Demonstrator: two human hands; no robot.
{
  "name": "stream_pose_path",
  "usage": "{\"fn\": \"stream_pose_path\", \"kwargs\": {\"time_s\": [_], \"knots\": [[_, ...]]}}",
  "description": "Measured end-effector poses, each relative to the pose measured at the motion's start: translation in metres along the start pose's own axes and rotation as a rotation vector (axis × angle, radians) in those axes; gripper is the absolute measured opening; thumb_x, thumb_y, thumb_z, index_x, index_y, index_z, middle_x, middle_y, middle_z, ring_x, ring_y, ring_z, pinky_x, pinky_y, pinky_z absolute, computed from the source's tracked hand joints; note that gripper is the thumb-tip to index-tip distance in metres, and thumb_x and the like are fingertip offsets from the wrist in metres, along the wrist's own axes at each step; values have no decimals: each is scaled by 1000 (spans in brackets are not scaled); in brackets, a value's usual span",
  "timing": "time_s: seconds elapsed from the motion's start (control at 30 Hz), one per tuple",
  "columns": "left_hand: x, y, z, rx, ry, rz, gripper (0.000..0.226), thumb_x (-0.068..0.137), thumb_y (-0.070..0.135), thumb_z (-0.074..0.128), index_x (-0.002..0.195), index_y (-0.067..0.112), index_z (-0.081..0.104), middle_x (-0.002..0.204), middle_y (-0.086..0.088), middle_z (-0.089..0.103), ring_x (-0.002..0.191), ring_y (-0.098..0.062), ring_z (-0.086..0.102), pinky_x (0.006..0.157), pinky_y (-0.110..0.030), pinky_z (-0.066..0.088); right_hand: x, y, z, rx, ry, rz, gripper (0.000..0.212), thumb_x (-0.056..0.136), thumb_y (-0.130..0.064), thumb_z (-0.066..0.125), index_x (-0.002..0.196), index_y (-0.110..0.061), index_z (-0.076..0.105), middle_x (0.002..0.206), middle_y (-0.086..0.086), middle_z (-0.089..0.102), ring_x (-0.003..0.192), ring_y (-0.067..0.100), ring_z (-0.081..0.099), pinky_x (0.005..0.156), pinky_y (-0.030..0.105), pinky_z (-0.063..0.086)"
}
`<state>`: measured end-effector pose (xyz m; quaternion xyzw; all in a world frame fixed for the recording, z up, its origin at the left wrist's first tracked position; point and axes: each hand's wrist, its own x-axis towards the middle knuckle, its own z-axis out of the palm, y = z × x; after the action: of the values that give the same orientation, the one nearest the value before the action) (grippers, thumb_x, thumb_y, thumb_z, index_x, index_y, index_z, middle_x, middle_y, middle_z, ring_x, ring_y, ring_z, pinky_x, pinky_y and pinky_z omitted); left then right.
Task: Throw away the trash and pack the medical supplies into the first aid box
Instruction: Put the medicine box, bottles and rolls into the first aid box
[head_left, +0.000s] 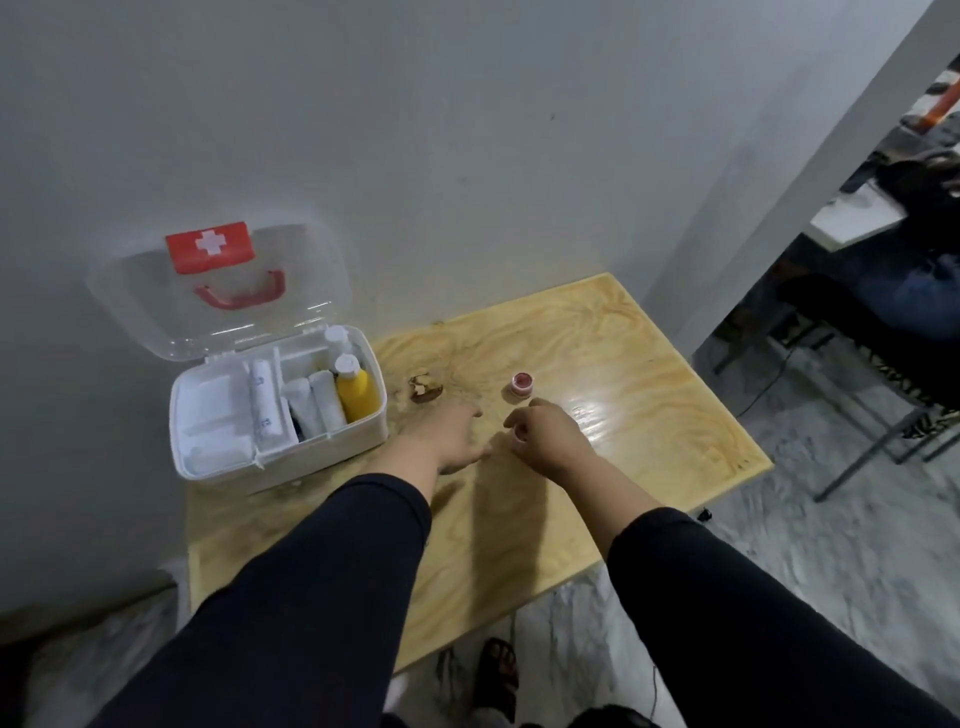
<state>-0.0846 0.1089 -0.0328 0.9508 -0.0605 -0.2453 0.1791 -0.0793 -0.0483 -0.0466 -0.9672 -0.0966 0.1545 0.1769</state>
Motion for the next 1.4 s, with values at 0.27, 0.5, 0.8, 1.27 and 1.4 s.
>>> {"fn": "stream_pose_path", "kwargs": {"time_s": [0.27, 0.5, 0.8, 1.27, 1.4], "knots": [[17, 13, -18, 14, 56, -28, 62, 91, 45, 58, 144, 18, 41, 144, -4, 46, 124, -27, 52, 99, -41, 47, 54, 10, -43, 45, 128, -37, 33, 89, -20, 56, 120, -11, 63, 117, 11, 60, 104, 31, 60, 83, 34, 48], [20, 8, -14, 16, 54, -60, 61, 91, 43, 58, 144, 18, 42, 147, -3, 44, 130, -25, 47, 101, -40, 45, 65, 14, -21, 63, 61, -72, 31, 90, -10, 50, 117, -14, 65, 110, 12, 63, 101, 31, 61, 82, 34, 49], [0, 9, -54, -41, 167, -94, 56, 92, 36, 57, 144, 21, 42, 147, -2, 45, 131, -26, 47, 104, -38, 44, 67, -21, -69, 201, 141, -149, 24, 82, -18, 60, 105, -18, 68, 86, 4, 66, 77, 21, 60, 65, 24, 44], [-107, -102, -122, -101, 451, -343, 60, 91, 30, 61, 145, 18, 38, 150, -5, 42, 132, -29, 46, 104, -38, 41, 52, -200, -86, 205, 18, -446, 32, 76, -14, 72, 108, -13, 67, 98, 6, 66, 85, 18, 59, 75, 27, 47], [-134, -141, -107, -114, 430, -438, 76, 90, 37, 63, 152, 13, 25, 159, -5, 23, 143, -26, 30, 114, -40, 33, 48, -244, -50, 151, -38, -490, 35, 77, -17, 71, 111, -16, 65, 110, 7, 68, 100, 23, 63, 89, 32, 51]]}}
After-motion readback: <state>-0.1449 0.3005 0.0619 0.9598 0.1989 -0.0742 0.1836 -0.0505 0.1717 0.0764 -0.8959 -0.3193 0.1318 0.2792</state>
